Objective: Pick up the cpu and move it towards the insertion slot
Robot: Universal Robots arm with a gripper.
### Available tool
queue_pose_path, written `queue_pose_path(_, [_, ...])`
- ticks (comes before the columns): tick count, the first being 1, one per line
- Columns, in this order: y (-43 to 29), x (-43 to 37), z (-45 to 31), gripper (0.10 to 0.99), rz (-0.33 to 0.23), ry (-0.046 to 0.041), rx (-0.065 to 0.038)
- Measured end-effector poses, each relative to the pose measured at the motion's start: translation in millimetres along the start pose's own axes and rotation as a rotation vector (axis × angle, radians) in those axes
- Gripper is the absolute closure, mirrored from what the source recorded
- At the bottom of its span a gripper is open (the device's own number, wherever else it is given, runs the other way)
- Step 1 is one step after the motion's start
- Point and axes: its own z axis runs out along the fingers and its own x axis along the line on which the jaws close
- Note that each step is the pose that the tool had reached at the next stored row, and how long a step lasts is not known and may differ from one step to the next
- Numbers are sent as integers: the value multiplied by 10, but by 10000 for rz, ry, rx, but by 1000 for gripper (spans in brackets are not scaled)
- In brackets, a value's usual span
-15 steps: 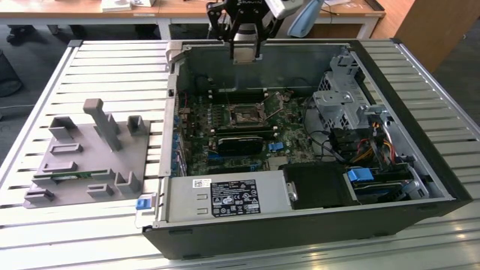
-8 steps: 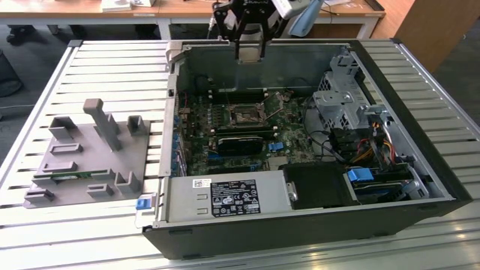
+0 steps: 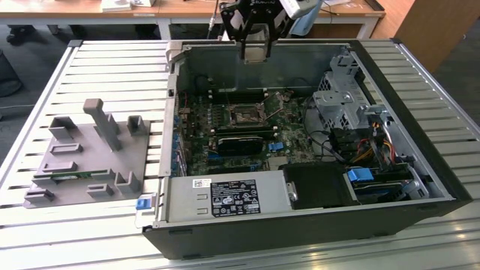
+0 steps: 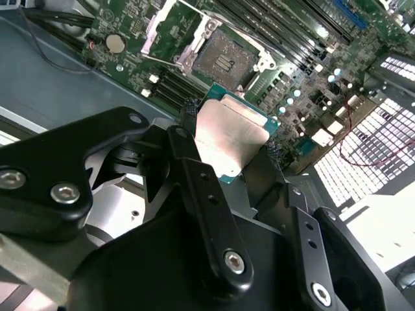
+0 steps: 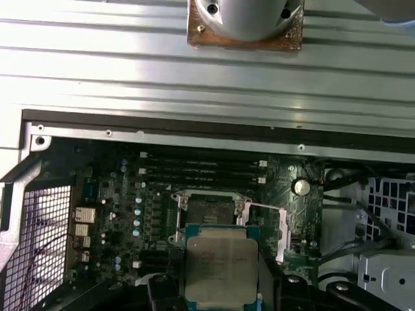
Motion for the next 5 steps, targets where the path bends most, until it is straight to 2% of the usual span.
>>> queue_pose_path(5, [0, -5, 0, 549, 0, 0, 1])
